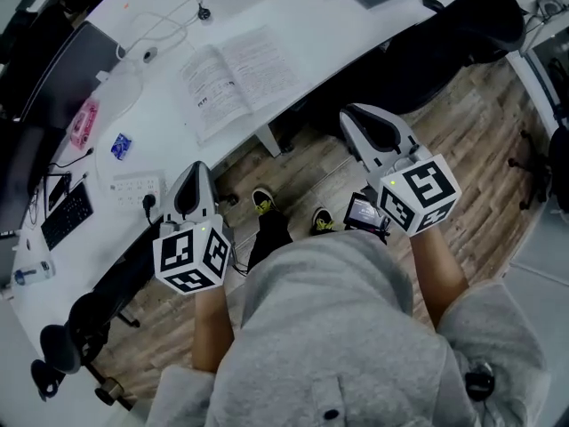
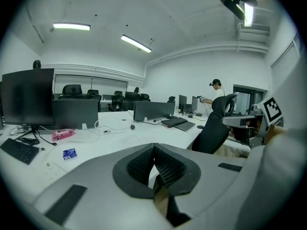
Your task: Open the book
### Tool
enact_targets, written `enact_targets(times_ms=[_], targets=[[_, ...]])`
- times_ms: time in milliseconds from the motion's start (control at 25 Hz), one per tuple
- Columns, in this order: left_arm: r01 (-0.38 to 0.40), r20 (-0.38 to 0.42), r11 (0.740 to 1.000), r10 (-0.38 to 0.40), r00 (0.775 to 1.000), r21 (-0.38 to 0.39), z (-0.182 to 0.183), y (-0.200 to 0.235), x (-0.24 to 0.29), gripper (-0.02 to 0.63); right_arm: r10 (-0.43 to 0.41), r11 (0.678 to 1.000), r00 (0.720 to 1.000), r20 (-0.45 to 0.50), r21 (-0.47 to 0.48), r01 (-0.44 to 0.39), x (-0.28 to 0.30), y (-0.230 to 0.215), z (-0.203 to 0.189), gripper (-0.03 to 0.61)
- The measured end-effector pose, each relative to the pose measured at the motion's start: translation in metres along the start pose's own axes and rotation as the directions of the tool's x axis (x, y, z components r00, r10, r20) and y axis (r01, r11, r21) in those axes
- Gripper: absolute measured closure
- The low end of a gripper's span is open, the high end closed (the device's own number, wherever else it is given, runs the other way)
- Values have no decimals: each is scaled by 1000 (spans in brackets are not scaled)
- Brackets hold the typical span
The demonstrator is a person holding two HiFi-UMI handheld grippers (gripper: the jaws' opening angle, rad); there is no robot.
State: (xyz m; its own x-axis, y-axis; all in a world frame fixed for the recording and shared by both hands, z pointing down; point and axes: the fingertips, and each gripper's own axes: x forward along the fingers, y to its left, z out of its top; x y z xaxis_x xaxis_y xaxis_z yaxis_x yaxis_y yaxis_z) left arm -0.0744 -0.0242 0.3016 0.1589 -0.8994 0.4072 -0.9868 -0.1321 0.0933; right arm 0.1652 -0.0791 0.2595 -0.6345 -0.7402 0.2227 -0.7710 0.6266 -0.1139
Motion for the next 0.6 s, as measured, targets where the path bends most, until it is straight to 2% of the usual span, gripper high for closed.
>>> enact_targets(times_ms=[280, 600], targets=[[0, 41, 1000, -1, 999, 2, 0, -42, -12, 609, 25, 1000, 999, 31, 1, -25, -30, -12, -1, 522], [-10, 60, 1000, 10, 998, 1, 2, -51, -22, 609, 55, 998, 998, 39, -3, -55, -32, -8, 2, 522]])
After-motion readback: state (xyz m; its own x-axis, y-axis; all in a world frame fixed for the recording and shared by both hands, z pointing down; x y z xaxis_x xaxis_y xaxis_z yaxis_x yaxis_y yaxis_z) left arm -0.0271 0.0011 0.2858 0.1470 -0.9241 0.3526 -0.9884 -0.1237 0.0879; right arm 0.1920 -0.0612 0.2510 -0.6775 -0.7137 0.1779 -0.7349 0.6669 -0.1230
